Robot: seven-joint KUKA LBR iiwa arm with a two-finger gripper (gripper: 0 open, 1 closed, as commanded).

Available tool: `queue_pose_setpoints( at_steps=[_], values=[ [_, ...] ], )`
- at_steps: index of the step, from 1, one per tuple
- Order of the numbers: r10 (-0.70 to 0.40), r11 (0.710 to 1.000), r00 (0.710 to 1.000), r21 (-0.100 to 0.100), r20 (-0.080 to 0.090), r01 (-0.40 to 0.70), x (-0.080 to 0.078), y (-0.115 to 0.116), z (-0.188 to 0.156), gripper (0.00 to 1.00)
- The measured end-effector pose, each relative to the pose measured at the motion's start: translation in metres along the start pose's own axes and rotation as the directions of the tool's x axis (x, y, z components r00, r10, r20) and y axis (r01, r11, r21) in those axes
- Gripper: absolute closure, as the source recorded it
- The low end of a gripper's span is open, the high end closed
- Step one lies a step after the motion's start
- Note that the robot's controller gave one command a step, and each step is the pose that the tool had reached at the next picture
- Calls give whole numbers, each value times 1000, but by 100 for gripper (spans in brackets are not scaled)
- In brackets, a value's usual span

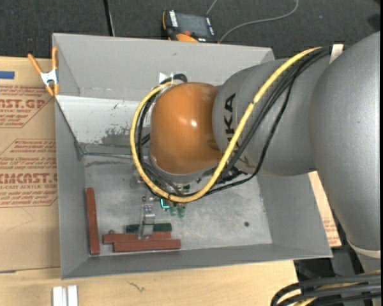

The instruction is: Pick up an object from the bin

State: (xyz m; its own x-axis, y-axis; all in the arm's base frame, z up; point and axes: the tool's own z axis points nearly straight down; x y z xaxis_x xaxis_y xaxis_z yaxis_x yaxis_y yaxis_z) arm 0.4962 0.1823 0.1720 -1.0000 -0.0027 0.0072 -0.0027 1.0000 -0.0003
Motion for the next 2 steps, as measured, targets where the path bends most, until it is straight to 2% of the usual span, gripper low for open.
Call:
queue_pose_setpoints(
  at_steps=[1,2],
  values=[
    [-80,997,997,2,0,80,-1,-42,104,0],
    [-82,997,997,-2,12,82,-4,-40,97,100]
  ],
)
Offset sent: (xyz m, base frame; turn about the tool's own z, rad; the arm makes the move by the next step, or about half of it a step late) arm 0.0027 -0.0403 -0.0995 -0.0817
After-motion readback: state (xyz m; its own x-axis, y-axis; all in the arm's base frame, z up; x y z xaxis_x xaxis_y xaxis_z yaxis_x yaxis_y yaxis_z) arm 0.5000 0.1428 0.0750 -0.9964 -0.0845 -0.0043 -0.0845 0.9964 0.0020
